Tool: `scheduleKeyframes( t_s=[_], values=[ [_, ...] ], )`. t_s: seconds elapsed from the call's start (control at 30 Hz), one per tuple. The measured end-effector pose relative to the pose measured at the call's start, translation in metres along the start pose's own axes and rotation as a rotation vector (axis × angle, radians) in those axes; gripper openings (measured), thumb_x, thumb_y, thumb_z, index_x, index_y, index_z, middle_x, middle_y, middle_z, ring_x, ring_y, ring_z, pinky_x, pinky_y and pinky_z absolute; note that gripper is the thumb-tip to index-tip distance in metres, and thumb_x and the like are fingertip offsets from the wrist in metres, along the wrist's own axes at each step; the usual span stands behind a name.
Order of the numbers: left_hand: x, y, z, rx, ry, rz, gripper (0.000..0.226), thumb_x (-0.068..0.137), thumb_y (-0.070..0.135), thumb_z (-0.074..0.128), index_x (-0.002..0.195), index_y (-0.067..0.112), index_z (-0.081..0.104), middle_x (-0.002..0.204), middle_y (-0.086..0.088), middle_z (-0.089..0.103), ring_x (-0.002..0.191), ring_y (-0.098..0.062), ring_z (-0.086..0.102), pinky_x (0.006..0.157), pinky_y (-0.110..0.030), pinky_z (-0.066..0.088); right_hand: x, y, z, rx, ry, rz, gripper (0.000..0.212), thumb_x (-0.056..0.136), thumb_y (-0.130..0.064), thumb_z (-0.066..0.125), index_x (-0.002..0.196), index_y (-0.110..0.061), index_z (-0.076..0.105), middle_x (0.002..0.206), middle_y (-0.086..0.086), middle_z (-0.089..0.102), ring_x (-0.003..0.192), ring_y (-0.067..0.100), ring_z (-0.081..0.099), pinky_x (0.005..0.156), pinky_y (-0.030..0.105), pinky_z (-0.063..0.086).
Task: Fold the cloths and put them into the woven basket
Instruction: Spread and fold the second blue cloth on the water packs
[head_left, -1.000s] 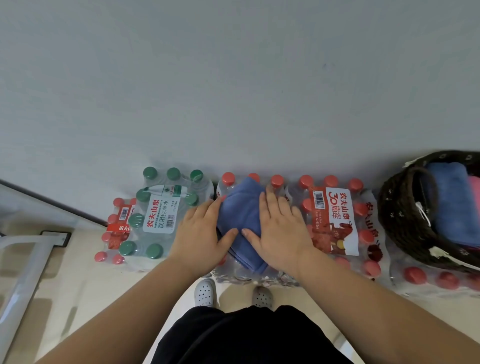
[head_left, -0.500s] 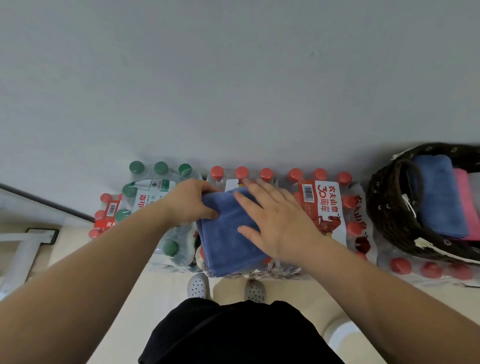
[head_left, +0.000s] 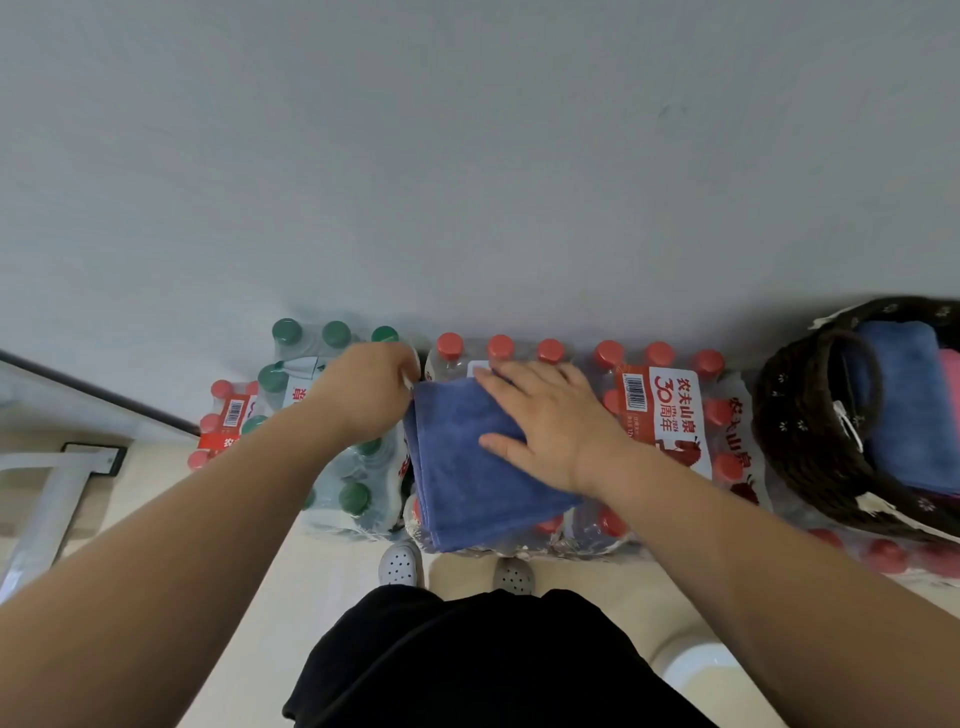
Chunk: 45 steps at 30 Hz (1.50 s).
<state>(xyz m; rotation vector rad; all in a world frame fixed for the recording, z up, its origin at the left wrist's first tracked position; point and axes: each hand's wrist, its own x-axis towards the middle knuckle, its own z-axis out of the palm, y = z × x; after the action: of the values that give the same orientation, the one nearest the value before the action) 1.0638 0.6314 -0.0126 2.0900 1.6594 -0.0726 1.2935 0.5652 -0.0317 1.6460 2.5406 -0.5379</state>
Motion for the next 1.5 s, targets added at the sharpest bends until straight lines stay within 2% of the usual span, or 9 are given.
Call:
scheduleKeyframes(
  t_s=[0.17, 0.3, 0.47, 0.6, 0.93, 1.1, 1.23, 1.37, 1.5],
  values=[
    [-0.001, 0.017, -0.007, -0.171, -0.05, 0.173, 0.044, 0.085, 0.032, 0.069, 0.128, 0.022, 0.061, 0.114, 0.002, 0.061, 0.101, -0.018, 0.059, 0.087, -0.03, 0.046, 0.022, 0.017, -0.025, 0.007, -0.149, -0.019, 0.1, 0.081, -0.07, 0.061, 0.157, -0.02, 0.018, 0.16, 0.003, 0.027, 0.144, 0.025, 0.026, 0.12, 0.043, 0.016],
    [0.009, 0.025, -0.005, 0.156, -0.272, 0.18, 0.073, 0.059, 0.052, 0.086, 0.119, 0.023, 0.056, 0.109, 0.002, 0.059, 0.097, -0.022, 0.058, 0.083, -0.037, 0.051, 0.032, 0.022, -0.032, -0.064, -0.216, -0.076, 0.113, 0.062, -0.075, 0.074, 0.152, -0.022, 0.029, 0.145, -0.001, 0.041, 0.131, 0.023, 0.04, 0.111, 0.043, 0.032],
    [0.009, 0.031, 0.002, 0.221, -0.324, 0.139, 0.048, 0.058, 0.045, 0.085, 0.088, 0.021, 0.055, 0.082, 0.005, 0.058, 0.076, -0.02, 0.057, 0.061, -0.031, 0.044, 0.035, 0.016, -0.035, -0.062, -0.233, -0.059, 0.089, 0.055, -0.071, 0.079, 0.127, -0.027, 0.052, 0.119, -0.005, 0.053, 0.11, 0.02, 0.05, 0.096, 0.04, 0.043],
    [0.008, 0.034, 0.007, 0.239, -0.339, 0.167, 0.032, 0.059, 0.038, 0.079, 0.079, 0.022, 0.061, 0.076, 0.003, 0.062, 0.071, -0.02, 0.061, 0.059, -0.032, 0.053, 0.029, 0.012, -0.04, 0.005, -0.229, -0.024, 0.069, 0.054, -0.064, 0.083, 0.105, -0.026, 0.056, 0.103, -0.006, 0.051, 0.096, 0.019, 0.052, 0.082, 0.038, 0.047],
    [0.016, 0.043, -0.004, 0.273, -0.103, 0.285, 0.014, 0.074, 0.02, 0.062, 0.085, 0.021, 0.053, 0.081, -0.001, 0.059, 0.08, -0.029, 0.06, 0.062, -0.033, 0.044, 0.022, 0.013, -0.041, -0.064, -0.095, 0.096, 0.078, 0.064, -0.049, 0.083, 0.128, -0.03, 0.042, 0.108, -0.004, 0.06, 0.096, 0.024, 0.059, 0.073, 0.035, 0.048],
    [0.029, 0.039, -0.006, 0.286, 0.149, 0.289, 0.018, 0.078, 0.016, 0.06, 0.081, 0.021, 0.043, 0.088, -0.005, 0.06, 0.082, -0.032, 0.059, 0.065, -0.035, 0.04, 0.021, 0.022, -0.046, 0.097, 0.139, 0.252, 0.073, 0.068, -0.046, 0.08, 0.132, -0.032, 0.047, 0.121, -0.002, 0.056, 0.11, 0.024, 0.054, 0.091, 0.04, 0.048],
    [0.021, 0.029, 0.009, 0.284, 0.243, 0.335, 0.017, 0.071, 0.012, 0.064, 0.087, 0.012, 0.059, 0.083, -0.009, 0.066, 0.074, -0.036, 0.062, 0.066, -0.039, 0.046, 0.002, 0.012, -0.033, 0.041, 0.173, 0.196, 0.078, 0.069, -0.041, 0.082, 0.136, -0.031, 0.044, 0.125, -0.002, 0.05, 0.111, 0.023, 0.051, 0.093, 0.04, 0.046],
    [-0.002, 0.021, 0.023, 0.262, 0.241, 0.399, 0.051, 0.074, 0.029, 0.057, 0.122, 0.01, 0.062, 0.12, -0.012, 0.068, 0.104, -0.035, 0.065, 0.09, -0.047, 0.051, -0.011, 0.008, -0.014, 0.013, 0.289, 0.181, 0.071, 0.073, -0.034, 0.082, 0.135, -0.025, 0.05, 0.13, 0.0, 0.055, 0.114, 0.024, 0.055, 0.097, 0.041, 0.048],
    [-0.034, 0.021, 0.033, 0.292, 0.17, 0.363, 0.082, 0.084, 0.063, 0.044, 0.15, 0.014, 0.04, 0.157, -0.009, 0.038, 0.143, -0.031, 0.038, 0.117, -0.058, 0.025, -0.022, 0.004, 0.002, -0.005, 0.388, 0.133, 0.064, 0.074, -0.025, 0.082, 0.132, -0.017, 0.056, 0.129, 0.007, 0.058, 0.114, 0.028, 0.057, 0.095, 0.046, 0.053]
  ],
)
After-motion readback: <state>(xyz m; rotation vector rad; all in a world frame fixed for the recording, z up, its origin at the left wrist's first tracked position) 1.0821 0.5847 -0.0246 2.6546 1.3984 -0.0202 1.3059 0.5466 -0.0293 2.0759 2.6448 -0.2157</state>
